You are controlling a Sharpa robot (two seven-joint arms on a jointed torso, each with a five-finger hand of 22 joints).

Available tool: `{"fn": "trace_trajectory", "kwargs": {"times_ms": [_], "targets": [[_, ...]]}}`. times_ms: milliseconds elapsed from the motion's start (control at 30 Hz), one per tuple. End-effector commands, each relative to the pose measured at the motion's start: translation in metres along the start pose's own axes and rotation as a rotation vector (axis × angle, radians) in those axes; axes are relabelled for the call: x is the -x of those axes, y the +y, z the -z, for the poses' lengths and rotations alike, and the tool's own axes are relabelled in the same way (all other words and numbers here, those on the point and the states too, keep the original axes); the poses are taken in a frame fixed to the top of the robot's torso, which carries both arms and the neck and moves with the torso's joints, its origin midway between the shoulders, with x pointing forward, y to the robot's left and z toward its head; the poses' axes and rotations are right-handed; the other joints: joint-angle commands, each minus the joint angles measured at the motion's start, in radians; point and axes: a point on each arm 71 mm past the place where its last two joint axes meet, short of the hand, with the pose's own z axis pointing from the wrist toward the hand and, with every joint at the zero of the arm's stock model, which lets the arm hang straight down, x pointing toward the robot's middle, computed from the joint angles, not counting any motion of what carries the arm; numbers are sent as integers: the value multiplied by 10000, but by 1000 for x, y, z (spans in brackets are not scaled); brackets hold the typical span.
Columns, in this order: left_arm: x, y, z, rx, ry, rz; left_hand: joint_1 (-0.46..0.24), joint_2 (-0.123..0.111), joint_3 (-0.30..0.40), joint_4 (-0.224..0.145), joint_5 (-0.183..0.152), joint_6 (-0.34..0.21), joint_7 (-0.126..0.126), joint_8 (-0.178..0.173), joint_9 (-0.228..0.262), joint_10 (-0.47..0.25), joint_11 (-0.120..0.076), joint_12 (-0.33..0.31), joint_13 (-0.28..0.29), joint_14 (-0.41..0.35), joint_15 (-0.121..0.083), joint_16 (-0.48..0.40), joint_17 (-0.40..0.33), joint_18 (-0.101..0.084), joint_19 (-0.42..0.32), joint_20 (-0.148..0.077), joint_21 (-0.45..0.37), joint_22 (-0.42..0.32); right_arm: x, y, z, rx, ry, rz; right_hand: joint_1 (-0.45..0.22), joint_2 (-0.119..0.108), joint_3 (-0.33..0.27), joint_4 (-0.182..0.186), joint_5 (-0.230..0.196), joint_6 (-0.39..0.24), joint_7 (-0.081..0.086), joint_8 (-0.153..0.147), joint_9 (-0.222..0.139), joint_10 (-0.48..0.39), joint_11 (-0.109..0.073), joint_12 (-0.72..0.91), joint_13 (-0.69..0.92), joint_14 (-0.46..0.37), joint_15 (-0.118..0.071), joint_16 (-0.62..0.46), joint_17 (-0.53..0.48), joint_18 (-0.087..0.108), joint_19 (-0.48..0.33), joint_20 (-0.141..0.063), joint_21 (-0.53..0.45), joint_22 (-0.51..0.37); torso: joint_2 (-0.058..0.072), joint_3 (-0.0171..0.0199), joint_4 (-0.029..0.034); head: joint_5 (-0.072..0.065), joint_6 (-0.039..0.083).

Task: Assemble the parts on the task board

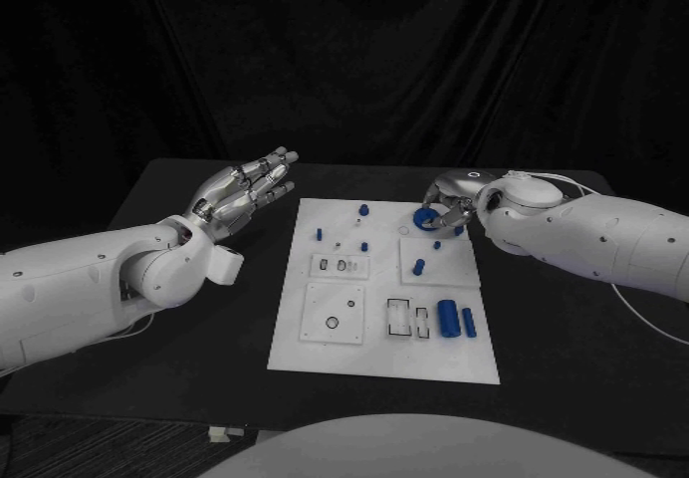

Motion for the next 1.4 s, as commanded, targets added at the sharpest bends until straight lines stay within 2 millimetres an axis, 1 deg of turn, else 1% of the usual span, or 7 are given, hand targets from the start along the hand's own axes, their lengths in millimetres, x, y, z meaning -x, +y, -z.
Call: {"fn": "trace_trajectory", "kwargs": {"times_ms": [33,200,333,400,533,1033,1400], "targets": [[-2,0,0,-86,145,100,78,7,49,-2,32,55,32,54,10,-4,83,21,12,-4,45,-37,-15,97,0,102,65,14,-4,-2,0,-291,344,88,85,2,27,-28,68,-115,3,-72,16,1041,69,35,2632,1073,54,30,2632,-59,-34,62,6,11,4,1,9,-23,-2],[-3,0,0,-68,174,119,83,7,55,-5,33,56,37,56,10,-1,90,23,13,-4,46,-37,-15,97,3,105,67,15,-5,-3,0,-342,444,98,125,36,41,-103,316,-297,63,-170,20,1041,119,35,2632,1073,96,30,2632,-56,-53,96,-21,28,5,3,20,-25,-2],[-3,0,0,-52,185,127,92,9,70,-10,34,53,49,57,9,2,105,26,14,-4,47,-37,-15,97,7,111,70,17,-6,-3,0,-297,471,100,252,135,158,-325,1342,-265,85,-157,94,1041,148,35,2632,1073,124,30,2632,-46,-82,133,-60,66,5,2,3,-29,-2],[-3,0,0,-46,189,129,98,9,78,-14,36,44,56,56,8,2,116,26,14,-4,47,-37,-15,98,11,116,74,20,-6,-3,0,-230,457,98,381,182,318,-522,2209,-83,75,-53,192,1041,140,35,2632,1073,115,30,2632,-37,-106,129,-98,84,4,0,-3,-40,-2],[-3,0,0,-31,203,139,102,9,83,-16,37,43,60,57,8,3,120,27,15,-4,47,-37,-15,98,14,118,77,22,-5,-1,0,-63,359,88,548,232,644,-814,3187,356,36,276,443,1041,119,35,2632,1073,92,30,2632,-24,-149,109,-171,103,3,2,-10,-39,-2],[-3,2,0,52,264,193,181,13,187,-81,83,18,82,61,5,6,140,29,16,-4,109,-37,-15,102,39,165,96,33,8,19,2,726,-399,-24,523,245,801,-1018,3016,610,23,579,722,1041,135,35,2632,1073,100,30,2632,-30,-143,109,-179,160,-8,6,-15,-28,-2],[-5,2,-1,82,319,221,211,7,230,-111,96,4,81,61,3,5,137,29,15,-4,160,-37,-15,103,52,184,107,39,25,62,-6,1707,-556,-36,469,261,823,-1039,2842,638,34,639,792,1041,156,35,2632,1073,119,30,2632,-32,-131,121,-180,179,-20,-14,-8,-7,-2]]}}
